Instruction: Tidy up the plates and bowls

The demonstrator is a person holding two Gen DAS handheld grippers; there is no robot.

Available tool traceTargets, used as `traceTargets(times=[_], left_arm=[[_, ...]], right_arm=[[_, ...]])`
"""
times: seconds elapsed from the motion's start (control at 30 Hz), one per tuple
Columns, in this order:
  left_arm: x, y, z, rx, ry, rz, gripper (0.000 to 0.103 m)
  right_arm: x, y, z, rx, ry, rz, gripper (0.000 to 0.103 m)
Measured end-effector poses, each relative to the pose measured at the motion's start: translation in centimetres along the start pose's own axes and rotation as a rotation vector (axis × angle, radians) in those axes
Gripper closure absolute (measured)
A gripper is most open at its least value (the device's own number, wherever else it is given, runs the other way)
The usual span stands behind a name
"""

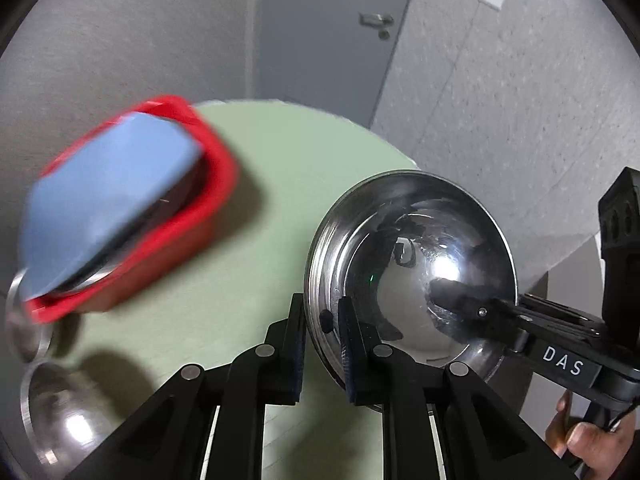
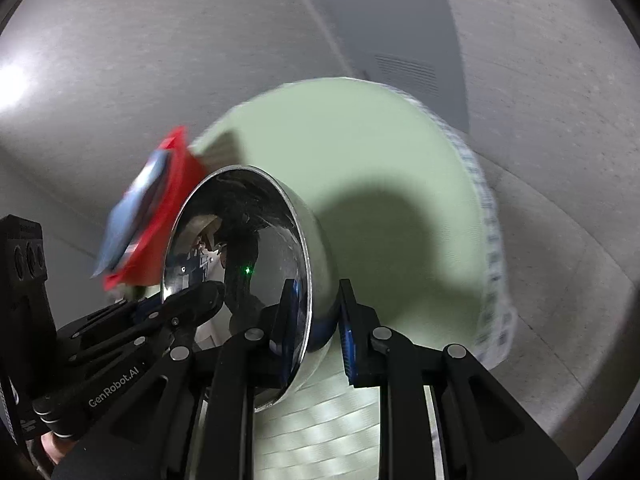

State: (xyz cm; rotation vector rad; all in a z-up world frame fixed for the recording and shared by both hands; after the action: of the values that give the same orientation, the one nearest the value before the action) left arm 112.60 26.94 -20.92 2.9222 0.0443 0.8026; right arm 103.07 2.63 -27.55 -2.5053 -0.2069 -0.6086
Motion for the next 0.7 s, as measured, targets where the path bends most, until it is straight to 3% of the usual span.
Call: traceTargets(times=[0.2, 0.4, 0.5, 0.7], left_arm=[[-4.6, -8.7, -7.0, 0.061, 0.038, -0.047, 0.091], [-8.9, -15.0, -10.1, 0.085, -0.001, -0.082, 0.091], [-9.3, -15.7, -9.7, 0.082, -0.029, -0.069, 0.09], [-10.5, -17.3, -8.6, 0.047, -0.084, -0.044, 0.088]], right_arm=[[-2.4, -10.0, 0.6, 0.084, -0.022, -0.087, 0.084], [-5.4, -18.5, 4.2, 0.111, -0.084, -0.166, 0.083], [-7.2, -21.3, 6.3, 0.069, -0.102, -0.179, 0.083], [-8.9, -22.6, 8.6, -0.04, -0.111, -0.191, 0.083]])
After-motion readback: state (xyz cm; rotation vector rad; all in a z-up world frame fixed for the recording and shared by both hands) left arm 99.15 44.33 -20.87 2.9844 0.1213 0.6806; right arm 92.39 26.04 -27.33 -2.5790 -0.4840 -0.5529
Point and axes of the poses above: each gripper's, at about its wrist camera, not at the fingertips, and z roughly the way its jaws point, y to its right, x to its top, the point moved 4 cm from there along z, roughly the way its jaws point, and after that the axes turned 2 degrees about x, right-handed, at the moved point
